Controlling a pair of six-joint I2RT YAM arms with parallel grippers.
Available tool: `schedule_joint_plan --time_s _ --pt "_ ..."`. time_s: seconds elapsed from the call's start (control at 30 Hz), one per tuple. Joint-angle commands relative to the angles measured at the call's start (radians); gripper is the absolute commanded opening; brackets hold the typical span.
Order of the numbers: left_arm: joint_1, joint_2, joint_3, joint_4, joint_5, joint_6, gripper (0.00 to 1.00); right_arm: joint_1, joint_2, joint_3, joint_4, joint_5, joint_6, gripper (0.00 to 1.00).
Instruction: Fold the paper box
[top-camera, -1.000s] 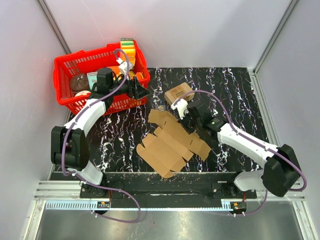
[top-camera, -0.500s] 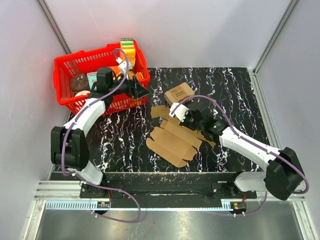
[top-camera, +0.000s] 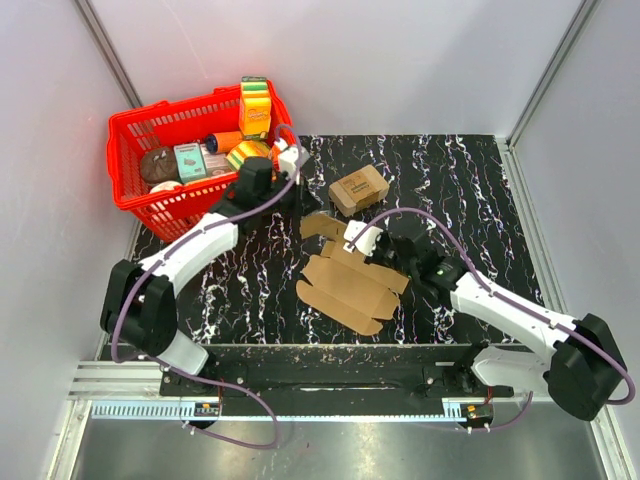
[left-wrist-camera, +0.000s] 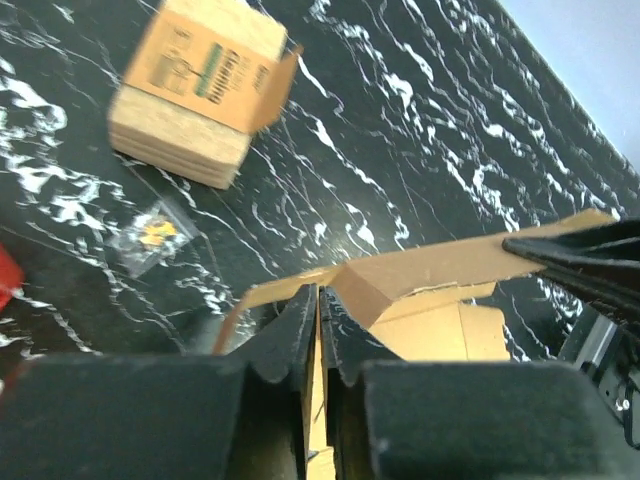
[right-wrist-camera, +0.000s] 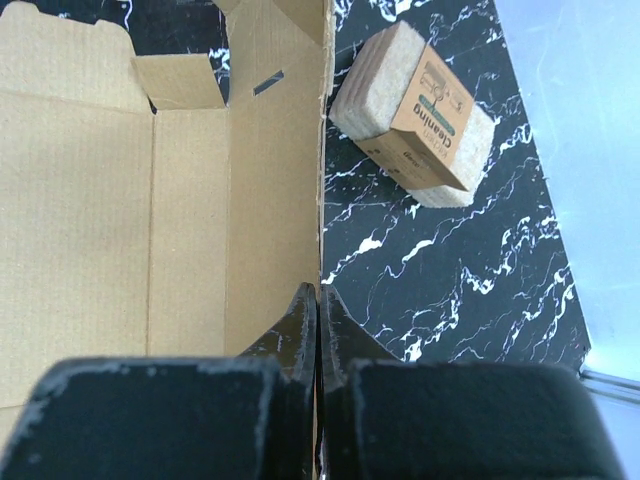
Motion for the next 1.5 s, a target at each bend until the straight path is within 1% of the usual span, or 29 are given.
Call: schedule_joint_plan --time_s 0.0,0.1,0.27,0.6,0.83,0.97,1.1,1.27,1.47 --pt "-0.07 0.012 -0.052 0.048 -0.148 0.009 0.01 0.017 -0.043 0.001 0.044 -0.005 0.009 0.0" --pt "-0.076 0.025 -0.066 0.045 -0.205 0.008 0.0 0.022 -0.055 -0.004 0.041 -0.011 0.017 0.0" --pt "-0.08 0.029 -0.069 0.028 -0.221 0.015 0.0 0.028 -0.05 -0.008 0.044 -0.009 0.02 0.0" --pt "-0.111 0.022 -0.104 0.025 -0.153 0.026 0.0 0.031 -0.017 -0.008 0.052 0.024 0.035 0.0" --pt "-0.12 0.0 -0.134 0.024 -0.147 0.027 0.0 0.031 -0.007 -0.01 0.056 0.035 0.046 0.0" --pt "-0.122 -0.012 -0.154 0.048 -0.126 0.012 0.0 0.031 0.002 -0.008 0.058 0.034 0.052 0.0" --pt "-0.123 -0.012 -0.178 0.148 -0.095 -0.012 0.0 0.033 0.008 -0.01 0.066 0.021 0.066 0.0" --pt "-0.125 0.002 -0.186 0.198 -0.083 -0.017 0.0 0.033 0.012 -0.011 0.07 0.011 0.07 0.0" --pt "-0.136 0.009 -0.203 0.261 -0.014 -0.014 0.0 0.031 0.019 -0.013 0.073 0.003 0.073 0.0"
